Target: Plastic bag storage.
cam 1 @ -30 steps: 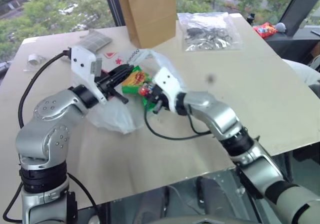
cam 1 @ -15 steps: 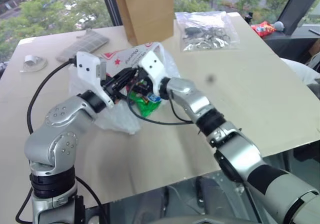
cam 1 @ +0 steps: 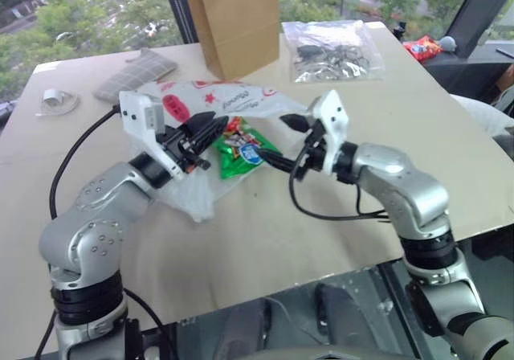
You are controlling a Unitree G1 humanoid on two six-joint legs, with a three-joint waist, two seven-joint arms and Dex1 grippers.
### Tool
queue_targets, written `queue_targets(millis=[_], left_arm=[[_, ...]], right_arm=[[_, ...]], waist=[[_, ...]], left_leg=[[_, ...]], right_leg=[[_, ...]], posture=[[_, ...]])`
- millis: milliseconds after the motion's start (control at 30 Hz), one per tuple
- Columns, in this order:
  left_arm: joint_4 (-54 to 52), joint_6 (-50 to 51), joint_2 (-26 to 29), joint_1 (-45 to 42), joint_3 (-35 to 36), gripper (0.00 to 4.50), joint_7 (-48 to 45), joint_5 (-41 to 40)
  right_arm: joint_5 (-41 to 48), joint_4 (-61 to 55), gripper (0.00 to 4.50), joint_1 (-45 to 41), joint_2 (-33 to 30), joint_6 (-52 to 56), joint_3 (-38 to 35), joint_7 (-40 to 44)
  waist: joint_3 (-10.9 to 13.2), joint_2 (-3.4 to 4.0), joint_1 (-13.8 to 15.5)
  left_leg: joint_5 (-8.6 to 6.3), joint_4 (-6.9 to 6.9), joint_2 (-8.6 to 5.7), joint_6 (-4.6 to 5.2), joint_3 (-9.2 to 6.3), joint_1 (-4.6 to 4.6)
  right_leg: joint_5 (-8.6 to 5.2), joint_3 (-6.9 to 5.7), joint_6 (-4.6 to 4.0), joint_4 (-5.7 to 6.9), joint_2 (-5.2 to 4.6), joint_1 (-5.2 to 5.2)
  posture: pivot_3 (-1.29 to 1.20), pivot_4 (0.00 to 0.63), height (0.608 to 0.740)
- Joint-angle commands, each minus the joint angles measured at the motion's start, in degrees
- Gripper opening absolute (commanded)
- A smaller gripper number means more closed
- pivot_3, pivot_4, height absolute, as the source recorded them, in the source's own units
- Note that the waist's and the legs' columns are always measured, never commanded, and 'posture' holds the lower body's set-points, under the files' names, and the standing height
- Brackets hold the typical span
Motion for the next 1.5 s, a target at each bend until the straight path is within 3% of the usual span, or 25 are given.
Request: queue_targets(millis=[33, 133, 300, 400, 600, 767, 933, 1100, 1233, 1300, 1433, 1500], left_arm=[[-2.2, 3.1, 4.1, 1.0, 4.4, 3.64, -2.4, -9.3], [-1.6, 4.1, 6.6, 2.3, 5.2, 3.64, -3.4, -13.2], [-1.3, 1.5, 3.7, -1.9, -1.1, 3.64, 1.0, -11.0], [-1.2, -0.3, 1.8, -3.5, -4.2, 3.64, 3.1, -7.5], [1.2, -0.1, 2.0, -3.2, -2.9, 3.64, 1.6, -10.1], [1.9, 0.3, 2.3, -3.0, -2.7, 3.64, 1.5, -11.3], [1.5, 1.3, 3.8, -1.3, -0.7, 3.64, 0.5, -15.1], [0.2, 5.1, 11.0, 8.7, 6.8, 3.64, -8.5, -22.5], [-0.2, 7.7, 15.9, 23.3, 16.2, 3.64, -19.3, -21.3], [-0.7, 5.7, 16.5, 30.5, 18.8, 3.64, -24.9, -16.0], [0.4, 2.3, 16.6, 37.5, 20.0, 3.64, -31.1, -9.5], [5.5, -3.3, 17.8, 42.3, 19.6, 3.64, -37.3, -0.9]], right_arm=[[7.6, -7.4, 4.50, 1.5, -0.8, 4.4, -3.7, 1.0], [13.9, -8.3, 4.50, 2.2, -0.3, 5.6, -5.8, 2.9], [-0.1, 3.7, 4.50, -1.8, -2.8, -5.3, 8.4, 4.6], [-6.5, 10.7, 4.50, -3.9, -4.0, -14.8, 15.7, 10.4], [3.8, 8.3, 4.50, -2.1, -4.9, -14.0, 10.8, 21.6], [20.2, 1.6, 4.50, 1.8, -8.1, -4.7, 1.6, 24.8], [36.3, -7.4, 4.50, 6.0, -9.9, -0.1, -9.1, 17.2], [45.8, -12.9, 4.50, 11.9, -12.6, 1.1, -16.6, 3.0], [43.1, -18.7, 4.50, 19.7, -19.8, 3.4, -21.9, -9.8], [40.1, -21.1, 4.50, 24.1, -23.6, 4.6, -22.7, -13.0], [32.8, -22.6, 4.50, 29.0, -28.0, 4.6, -19.5, -14.5], [29.5, -21.8, 4.50, 30.8, -27.1, 3.7, -15.4, -14.6]], waist=[[0.0, 0.00, 0.1], [0.0, -0.01, 0.0], [0.0, -0.05, 0.1], [0.0, -0.06, 0.0], [0.0, -0.07, 0.2], [0.0, -0.07, 0.6], [0.0, -0.07, 0.6], [0.0, -0.06, 0.1], [0.0, 0.02, 0.3], [0.0, 0.01, 0.5], [0.0, -0.05, 0.7], [0.0, -0.16, 0.8]], left_leg=[[0.00, 0.01, 0.00, 0.01, 0.00, 0.01], [-0.01, 0.04, 0.04, 0.03, 0.00, 0.06], [-0.01, 0.07, -0.03, 0.05, 0.08, 0.24], [0.00, 0.08, -0.04, 0.04, 0.13, 0.36], [0.14, 0.08, 0.01, -0.22, 0.05, 0.18], [0.07, 0.06, 0.05, -0.11, -0.06, 0.06], [-0.05, 0.05, 0.08, 0.09, -0.06, 0.06], [-0.06, -0.01, 0.15, 0.11, 0.03, 0.08], [-0.09, -0.05, 0.16, 0.16, 0.17, 0.08], [-0.11, -0.05, 0.18, 0.20, 0.28, 0.08], [-0.16, -0.03, 0.25, 0.27, 0.78, 0.13], [-0.16, 0.06, 0.30, 0.29, 0.85, 0.12]], right_leg=[[0.00, 0.00, 0.00, 0.00, -0.01, 0.03], [0.00, 0.00, 0.01, 0.00, -0.02, 0.11], [-0.01, 0.02, 0.02, 0.00, -0.01, 0.30], [-0.01, 0.03, 0.02, -0.02, 0.00, 0.41], [0.01, 0.05, 0.00, -0.05, 0.01, 0.27], [0.01, -0.04, 0.01, -0.25, -0.05, 0.28], [0.02, -0.07, 0.02, -0.40, -0.01, 0.33], [0.00, -0.04, 0.02, -0.42, 0.01, 0.29], [-0.08, 0.00, -0.08, -0.45, -0.02, 0.27], [-0.17, 0.02, -0.14, -0.46, -0.04, 0.28], [-0.31, 0.09, 0.04, -0.52, -0.05, 0.33], [-0.31, 0.13, 0.05, -0.53, -0.04, 0.33]], posture=[[0.00, 0.150, 0.740], [0.00, 0.150, 0.740], [0.00, 0.150, 0.740], [0.00, 0.150, 0.740], [0.00, 0.150, 0.740], [0.00, 0.150, 0.740], [0.00, 0.150, 0.740], [0.00, 0.150, 0.740], [0.00, 0.150, 0.740], [0.00, 0.150, 0.740], [0.00, 0.150, 0.740], [0.00, 0.150, 0.740]])
